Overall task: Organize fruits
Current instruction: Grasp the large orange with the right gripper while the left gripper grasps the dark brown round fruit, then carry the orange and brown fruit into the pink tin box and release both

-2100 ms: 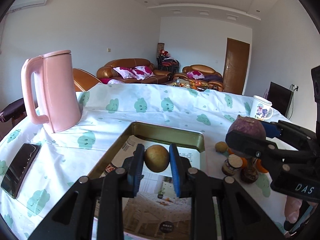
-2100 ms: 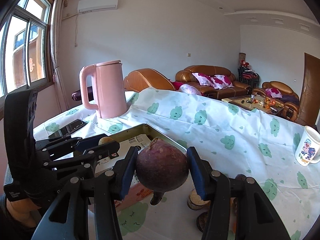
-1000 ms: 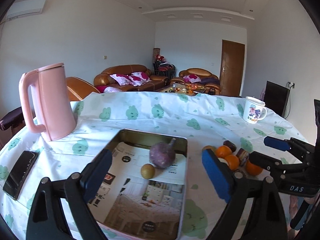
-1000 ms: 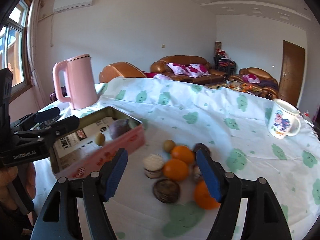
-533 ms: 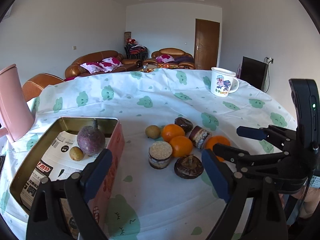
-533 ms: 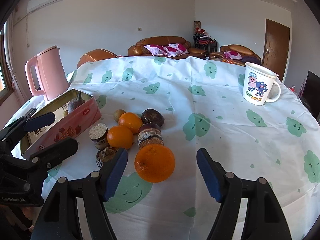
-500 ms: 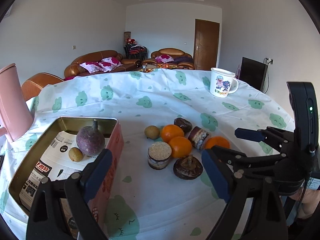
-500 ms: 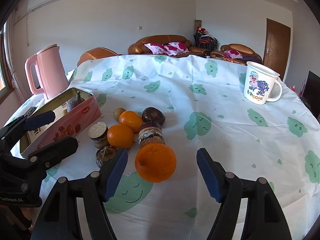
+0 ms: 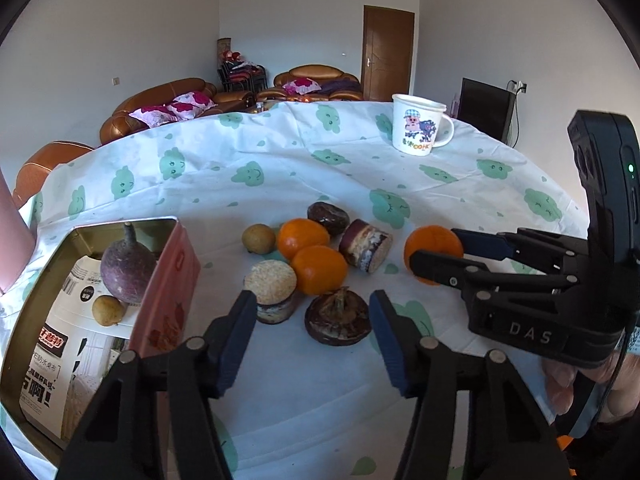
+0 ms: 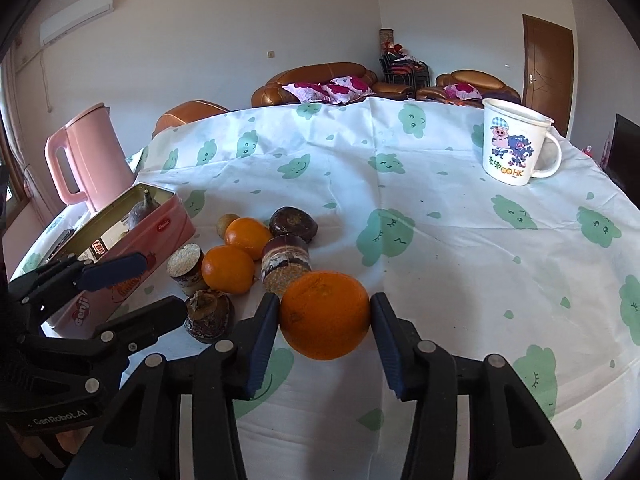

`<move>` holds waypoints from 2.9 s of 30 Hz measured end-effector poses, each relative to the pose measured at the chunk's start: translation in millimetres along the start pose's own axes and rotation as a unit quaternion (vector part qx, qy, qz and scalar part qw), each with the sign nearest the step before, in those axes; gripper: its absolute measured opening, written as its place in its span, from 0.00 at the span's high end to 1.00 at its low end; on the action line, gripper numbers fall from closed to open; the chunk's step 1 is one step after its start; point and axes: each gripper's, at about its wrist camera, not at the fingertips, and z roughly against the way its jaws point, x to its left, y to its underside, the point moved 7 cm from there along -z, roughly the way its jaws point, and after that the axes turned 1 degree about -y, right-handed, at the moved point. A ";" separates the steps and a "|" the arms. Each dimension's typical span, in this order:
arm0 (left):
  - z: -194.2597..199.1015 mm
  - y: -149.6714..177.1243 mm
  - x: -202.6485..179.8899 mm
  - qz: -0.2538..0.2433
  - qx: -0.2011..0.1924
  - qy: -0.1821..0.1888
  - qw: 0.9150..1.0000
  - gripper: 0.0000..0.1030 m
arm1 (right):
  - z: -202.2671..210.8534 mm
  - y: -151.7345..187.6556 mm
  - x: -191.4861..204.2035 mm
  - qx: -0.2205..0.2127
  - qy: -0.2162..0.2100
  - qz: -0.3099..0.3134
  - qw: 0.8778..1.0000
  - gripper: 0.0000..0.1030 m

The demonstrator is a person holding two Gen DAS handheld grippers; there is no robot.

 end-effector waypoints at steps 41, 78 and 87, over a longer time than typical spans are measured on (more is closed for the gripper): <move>-0.6 2.3 -17.2 0.027 -0.018 0.032 0.999 0.59 | 13.7 -4.9 -1.0 -0.039 -0.039 -0.009 0.998 0.53; 48.3 -7.2 -18.3 0.008 -0.154 -0.018 0.988 0.59 | 54.4 -10.0 9.7 -0.149 -0.037 0.027 0.988 0.53; 59.1 -10.1 -12.0 0.005 -0.174 -0.030 0.984 0.59 | 69.7 -8.5 17.6 -0.192 -0.014 0.052 0.980 0.53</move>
